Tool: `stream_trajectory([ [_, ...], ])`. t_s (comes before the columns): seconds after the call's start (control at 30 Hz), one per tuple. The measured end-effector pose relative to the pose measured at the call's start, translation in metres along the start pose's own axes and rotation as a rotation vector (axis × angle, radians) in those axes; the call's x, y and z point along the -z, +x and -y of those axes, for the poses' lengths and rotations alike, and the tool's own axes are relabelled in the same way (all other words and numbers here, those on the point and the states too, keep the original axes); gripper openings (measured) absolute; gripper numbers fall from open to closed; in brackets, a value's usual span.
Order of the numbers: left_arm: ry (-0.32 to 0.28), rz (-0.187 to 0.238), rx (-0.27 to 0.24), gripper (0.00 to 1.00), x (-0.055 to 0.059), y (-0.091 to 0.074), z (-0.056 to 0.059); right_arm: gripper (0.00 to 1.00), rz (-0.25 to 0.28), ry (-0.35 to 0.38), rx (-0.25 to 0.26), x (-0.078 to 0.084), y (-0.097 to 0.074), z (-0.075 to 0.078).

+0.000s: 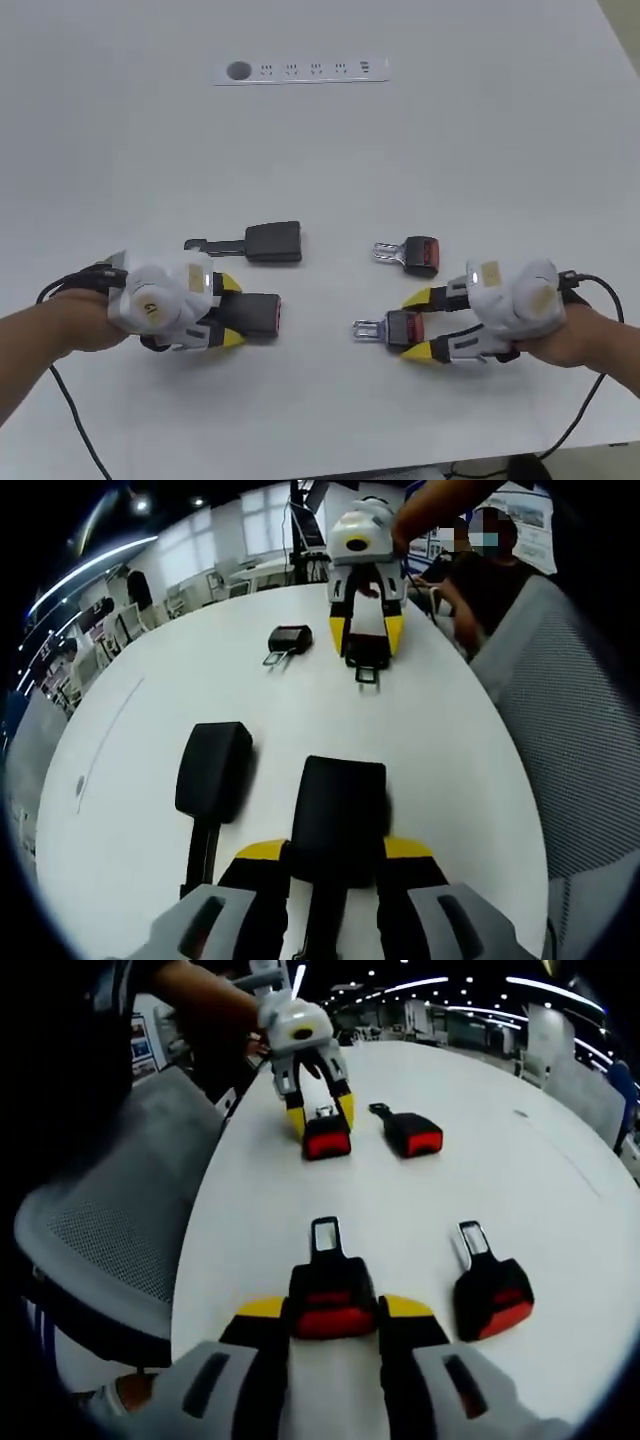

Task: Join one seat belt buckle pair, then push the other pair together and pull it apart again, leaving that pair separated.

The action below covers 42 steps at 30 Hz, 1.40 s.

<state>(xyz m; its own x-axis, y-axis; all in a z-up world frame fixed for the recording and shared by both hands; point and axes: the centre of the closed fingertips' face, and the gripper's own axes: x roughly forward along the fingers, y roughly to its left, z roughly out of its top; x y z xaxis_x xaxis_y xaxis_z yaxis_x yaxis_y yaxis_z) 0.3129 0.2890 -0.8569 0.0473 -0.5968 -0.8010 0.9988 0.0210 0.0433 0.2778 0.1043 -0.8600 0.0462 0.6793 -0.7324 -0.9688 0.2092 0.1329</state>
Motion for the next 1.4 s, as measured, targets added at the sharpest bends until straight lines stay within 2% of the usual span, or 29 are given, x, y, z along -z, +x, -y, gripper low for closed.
stream_trajectory([
  [0.3, -0.016, -0.018, 0.014, 0.35, 0.0, 0.002, 0.0, 0.35, -0.013, 0.03, 0.0, -0.002, 0.001, 0.001],
  [0.63, -0.018, -0.023, 0.022, 0.35, 0.001, 0.003, -0.001, 0.35, -0.019, 0.015, 0.012, -0.017, 0.015, 0.0],
  [1.03, -0.016, -0.023, 0.025, 0.35, 0.001, 0.003, 0.0, 0.35, 0.022, 0.009, -0.001, -0.04, 0.034, -0.002],
  [1.4, -0.015, -0.035, 0.028, 0.35, 0.001, 0.004, 0.0, 0.35, 0.047, 0.024, 0.011, -0.064, 0.059, 0.005],
])
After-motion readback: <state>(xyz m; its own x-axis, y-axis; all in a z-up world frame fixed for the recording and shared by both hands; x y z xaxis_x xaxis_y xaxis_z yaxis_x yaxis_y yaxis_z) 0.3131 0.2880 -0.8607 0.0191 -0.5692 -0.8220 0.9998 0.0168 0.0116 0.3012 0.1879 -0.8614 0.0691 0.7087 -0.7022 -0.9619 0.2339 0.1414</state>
